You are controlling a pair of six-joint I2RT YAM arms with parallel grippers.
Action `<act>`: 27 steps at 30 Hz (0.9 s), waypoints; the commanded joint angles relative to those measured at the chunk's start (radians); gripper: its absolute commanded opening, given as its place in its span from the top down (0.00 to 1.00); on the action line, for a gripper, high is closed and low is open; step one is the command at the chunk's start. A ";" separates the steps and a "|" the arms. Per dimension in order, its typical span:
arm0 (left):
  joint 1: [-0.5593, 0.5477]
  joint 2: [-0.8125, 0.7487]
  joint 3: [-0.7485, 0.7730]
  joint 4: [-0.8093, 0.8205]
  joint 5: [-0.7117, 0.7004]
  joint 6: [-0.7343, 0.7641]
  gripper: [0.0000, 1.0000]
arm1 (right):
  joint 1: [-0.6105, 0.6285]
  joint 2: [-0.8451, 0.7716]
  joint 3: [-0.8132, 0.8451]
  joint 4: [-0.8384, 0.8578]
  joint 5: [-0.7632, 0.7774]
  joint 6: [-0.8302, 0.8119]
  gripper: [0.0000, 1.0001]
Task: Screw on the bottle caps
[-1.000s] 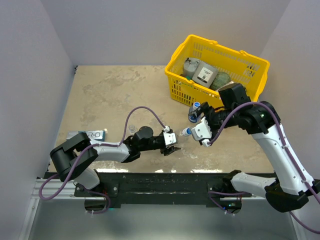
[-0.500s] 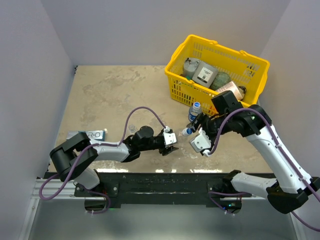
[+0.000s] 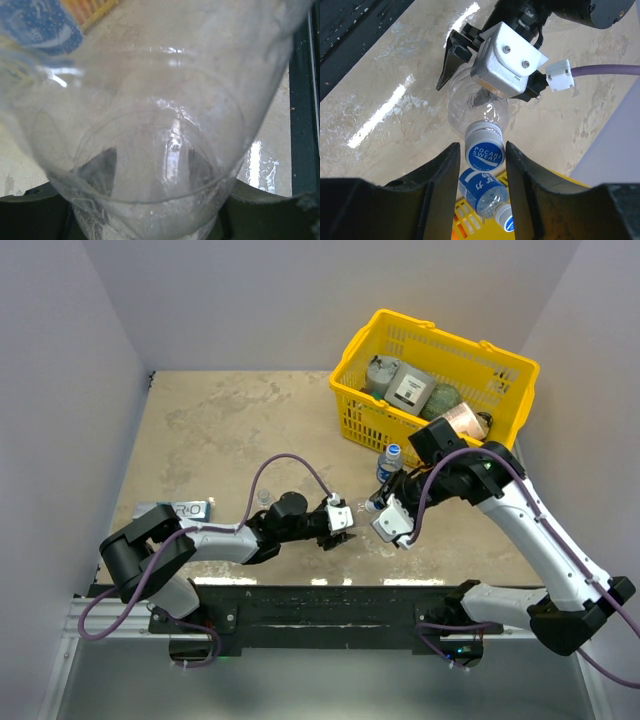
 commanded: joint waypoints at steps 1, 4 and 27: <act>0.006 -0.021 0.021 0.052 -0.018 0.034 1.00 | 0.013 0.020 0.014 -0.074 -0.009 -0.011 0.60; 0.007 -0.018 0.024 0.059 -0.023 0.042 1.00 | 0.019 0.033 0.012 -0.074 0.002 -0.001 0.66; -0.008 -0.015 0.136 0.178 -0.359 -0.305 1.00 | -0.047 0.157 -0.021 0.306 0.060 1.280 1.00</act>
